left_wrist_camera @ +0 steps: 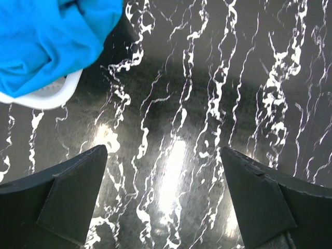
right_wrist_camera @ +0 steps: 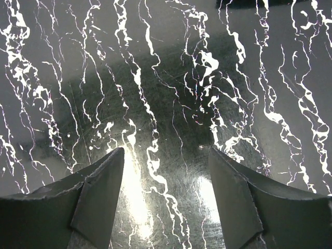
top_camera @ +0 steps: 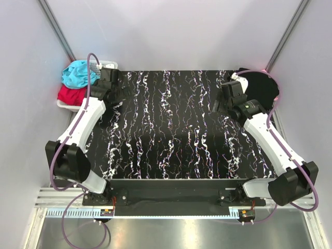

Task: Fold and stack the t-shirts
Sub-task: Grab the tshirt from the pile

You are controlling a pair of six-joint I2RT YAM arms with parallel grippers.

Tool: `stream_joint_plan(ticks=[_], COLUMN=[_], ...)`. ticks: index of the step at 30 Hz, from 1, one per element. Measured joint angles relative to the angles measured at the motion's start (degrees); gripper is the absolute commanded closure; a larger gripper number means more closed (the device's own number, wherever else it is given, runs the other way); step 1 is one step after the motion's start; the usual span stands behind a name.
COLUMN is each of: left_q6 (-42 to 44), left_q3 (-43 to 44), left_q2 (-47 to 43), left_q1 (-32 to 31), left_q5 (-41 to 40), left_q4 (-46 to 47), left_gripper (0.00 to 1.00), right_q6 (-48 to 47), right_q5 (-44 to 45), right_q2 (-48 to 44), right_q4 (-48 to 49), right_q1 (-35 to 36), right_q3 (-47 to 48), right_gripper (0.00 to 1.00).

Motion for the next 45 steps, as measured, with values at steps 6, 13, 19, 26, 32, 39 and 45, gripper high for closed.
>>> stream_joint_plan(ticks=[6,13,19,26,32,39,45], left_q6=[1.1,1.1,0.7,-1.2,-5.9,-7.0,-7.2], left_q3=[-1.3,-1.3,5.8,25.2,30.3,31.3,31.4], left_q2=[-3.4,-3.6,4.8,24.6,31.7,32.8,32.8], left_q1=[-0.3,-0.3,0.1,2.8,9.2,11.0,9.8], left_q5=[-0.1,-0.6,-2.8,-5.3,-9.0,-16.3,-21.0], left_q4=[0.5,1.1,0.9,-2.1,-5.4,-7.0,-7.6], left_gripper=[0.01,0.01,0.01,0.01,0.02,0.06,0.47], right_q6=[0.2,0.5,0.6,0.6,0.6,0.6,1.0], right_q5=[1.2,2.4,2.7,2.6,2.3,2.1,2.1], right_q2=[0.0,0.4,3.2,7.5,10.8,15.3,17.0], right_q4=[-0.1,-0.1,-0.2,0.4,2.0,3.3,3.8], right_q1=[1.8,2.7,3.4,4.0,4.0,4.2,4.9], right_q3=[0.0,0.0,0.1,0.3,0.8,1.6,1.7], right_gripper=[0.28,0.28,0.28,0.28,0.28,0.29,0.29])
